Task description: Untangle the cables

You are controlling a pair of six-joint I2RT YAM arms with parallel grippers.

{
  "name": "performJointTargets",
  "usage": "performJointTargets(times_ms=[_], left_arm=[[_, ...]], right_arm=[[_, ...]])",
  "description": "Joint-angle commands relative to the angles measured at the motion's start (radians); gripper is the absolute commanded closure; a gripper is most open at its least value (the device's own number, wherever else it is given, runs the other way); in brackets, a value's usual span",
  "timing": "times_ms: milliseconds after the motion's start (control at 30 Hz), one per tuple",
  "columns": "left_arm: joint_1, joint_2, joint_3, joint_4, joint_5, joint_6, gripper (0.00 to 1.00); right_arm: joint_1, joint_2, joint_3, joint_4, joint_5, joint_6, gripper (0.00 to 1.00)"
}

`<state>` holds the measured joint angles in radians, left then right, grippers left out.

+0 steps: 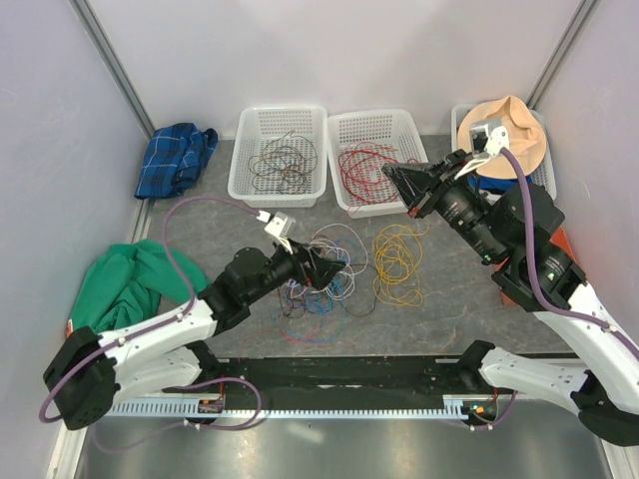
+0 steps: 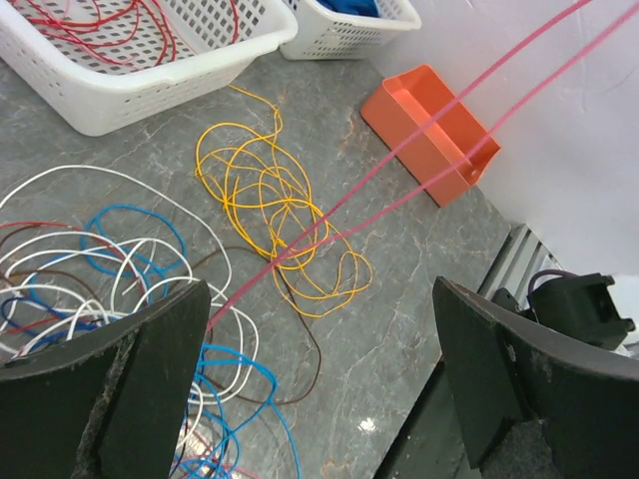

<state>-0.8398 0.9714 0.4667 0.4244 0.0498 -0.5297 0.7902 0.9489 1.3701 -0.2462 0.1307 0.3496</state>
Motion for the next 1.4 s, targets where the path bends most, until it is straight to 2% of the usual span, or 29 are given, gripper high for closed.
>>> performJointTargets(times_ms=[0,233,300,333,400,433,567,600,633,733,900,967,1000,1100,1167,1200,1267,1300,1367], left_arm=[[-0.027,0.102,0.038,0.140,-0.039,-0.001,0.00],[-0.033,0.233,0.118,0.146,-0.174,0.039,0.00],[-0.031,0.231,0.130,0.134,-0.188,0.071,0.14],[-0.033,0.225,0.139,0.128,-0.192,0.079,0.36],[-0.033,0.181,0.148,0.100,-0.189,0.111,0.70],[-0.033,0.158,0.170,0.077,-0.185,0.123,0.98],[-0.033,0.050,0.292,-0.091,-0.179,0.169,0.98],[-0.033,0.035,0.332,-0.201,-0.188,0.168,0.98],[-0.033,0.015,0.428,-0.257,-0.202,0.165,0.98],[-0.033,0.019,0.634,-0.458,-0.180,0.189,0.98],[-0.031,0.081,0.918,-0.619,-0.119,0.183,0.98],[-0.033,0.122,0.969,-0.677,-0.084,0.178,0.98],[-0.033,0.133,0.992,-0.688,-0.074,0.175,0.98],[-0.033,0.173,0.995,-0.697,-0.070,0.169,0.98],[-0.031,0.202,1.003,-0.702,-0.076,0.172,0.98],[-0.031,0.246,1.027,-0.708,-0.077,0.175,0.98],[-0.030,0.298,1.067,-0.739,-0.080,0.178,0.98],[-0.028,0.361,1.111,-0.745,-0.080,0.178,0.98],[-0.018,0.423,1.159,-0.759,-0.067,0.165,0.98]], right_arm=[[0.004,-0.025,0.049,0.004,-0.052,0.023,1.00],[0.006,-0.068,0.061,-0.030,-0.075,0.035,1.00],[0.004,-0.084,0.064,-0.044,-0.069,0.031,1.00],[0.004,-0.091,0.064,-0.048,-0.059,0.029,1.00],[0.004,-0.111,0.055,-0.061,-0.040,0.020,1.00],[0.004,-0.119,0.049,-0.064,-0.013,0.014,1.00],[0.004,-0.170,-0.017,-0.068,0.027,0.011,1.00],[0.004,-0.176,-0.029,-0.068,0.035,0.012,1.00],[0.004,-0.191,-0.043,-0.068,0.050,0.011,1.00],[0.004,-0.217,-0.094,-0.068,0.066,0.017,1.00],[0.004,-0.246,-0.167,-0.061,0.083,0.038,1.00],[0.004,-0.256,-0.196,-0.059,0.083,0.048,0.99],[0.003,-0.254,-0.206,-0.059,0.080,0.048,0.87],[0.004,-0.259,-0.236,-0.058,0.075,0.058,0.73],[0.006,-0.254,-0.255,-0.051,0.078,0.061,0.69],[0.004,-0.251,-0.258,-0.050,0.081,0.061,0.60],[0.004,-0.236,-0.258,-0.051,0.105,0.058,0.48],[0.003,-0.230,-0.256,-0.053,0.113,0.058,0.34],[0.004,-0.213,-0.246,-0.062,0.141,0.058,0.22]])
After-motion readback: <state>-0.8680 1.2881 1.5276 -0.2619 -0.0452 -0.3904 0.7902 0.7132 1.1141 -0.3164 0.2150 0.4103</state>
